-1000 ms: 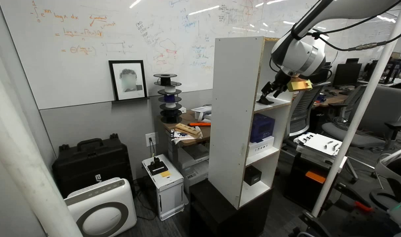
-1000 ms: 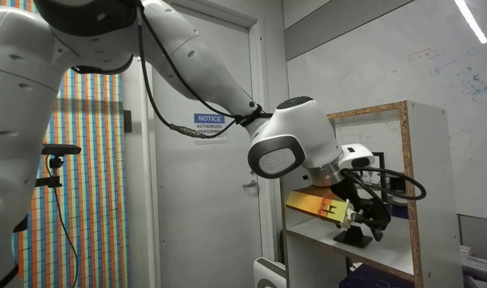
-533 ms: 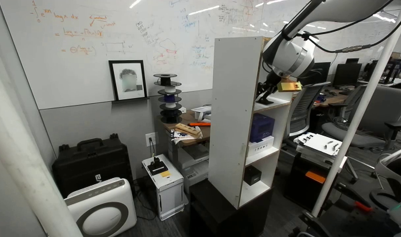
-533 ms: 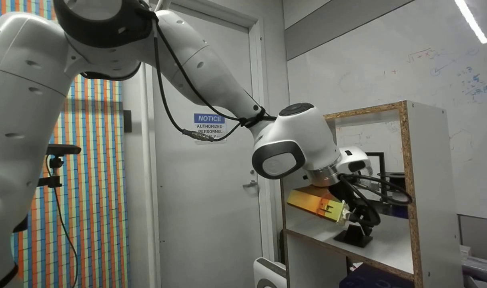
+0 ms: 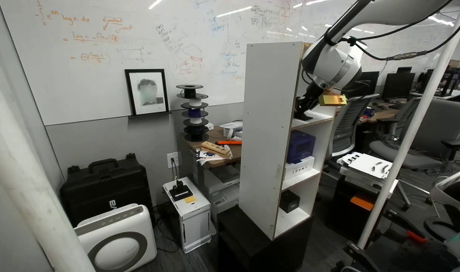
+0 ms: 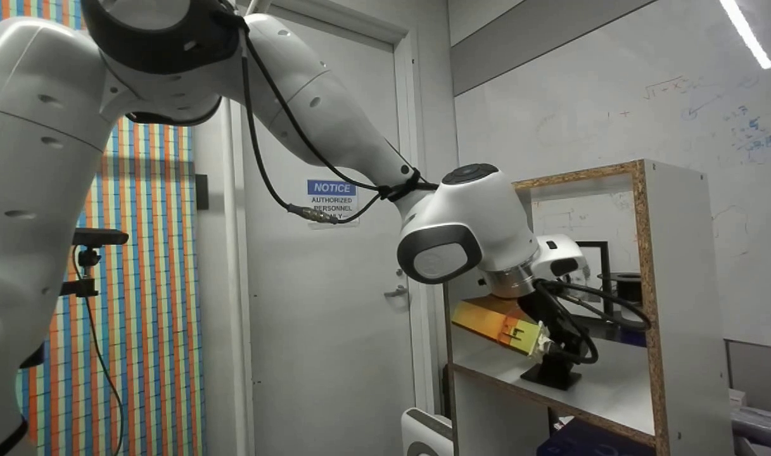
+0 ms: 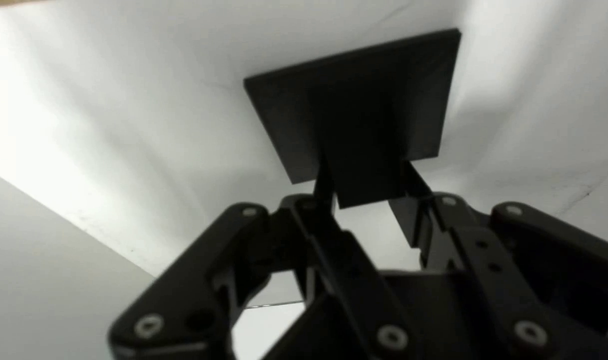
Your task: Move the black object to the top of the shelf.
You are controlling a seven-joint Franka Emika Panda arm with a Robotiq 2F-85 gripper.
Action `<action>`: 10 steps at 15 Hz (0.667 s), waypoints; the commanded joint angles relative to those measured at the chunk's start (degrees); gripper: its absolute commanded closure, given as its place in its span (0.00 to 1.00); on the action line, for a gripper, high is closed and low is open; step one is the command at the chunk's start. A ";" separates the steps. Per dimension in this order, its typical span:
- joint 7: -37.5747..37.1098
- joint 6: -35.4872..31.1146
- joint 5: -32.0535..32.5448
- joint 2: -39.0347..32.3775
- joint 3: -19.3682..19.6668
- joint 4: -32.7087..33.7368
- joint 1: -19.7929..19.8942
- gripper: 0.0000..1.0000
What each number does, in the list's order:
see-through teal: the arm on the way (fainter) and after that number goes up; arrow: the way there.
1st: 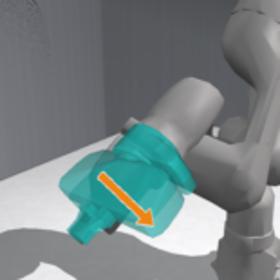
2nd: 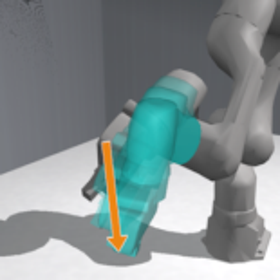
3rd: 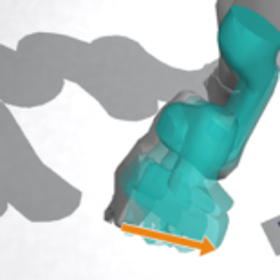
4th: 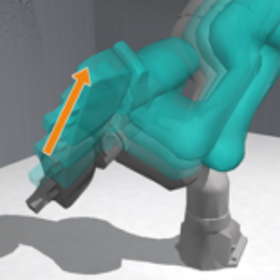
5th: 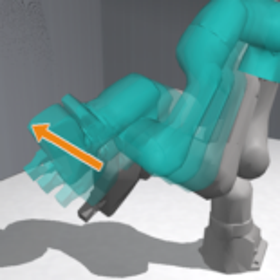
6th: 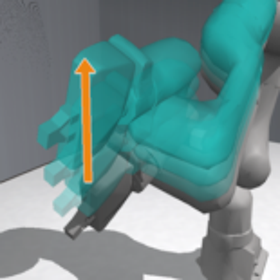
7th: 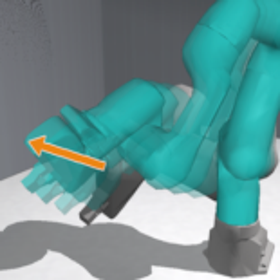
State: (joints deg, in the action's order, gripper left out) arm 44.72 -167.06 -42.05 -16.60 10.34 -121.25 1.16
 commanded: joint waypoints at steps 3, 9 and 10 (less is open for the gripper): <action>-0.57 -4.12 -4.67 8.80 -0.29 -10.49 -0.20 0.83; -5.19 -10.36 -2.75 22.37 0.74 -24.93 -0.94 0.83; -6.53 -11.11 -1.37 24.98 0.50 -27.13 -0.54 0.83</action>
State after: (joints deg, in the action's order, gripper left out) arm 42.03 -175.20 -46.21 -1.17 10.65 -140.40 1.06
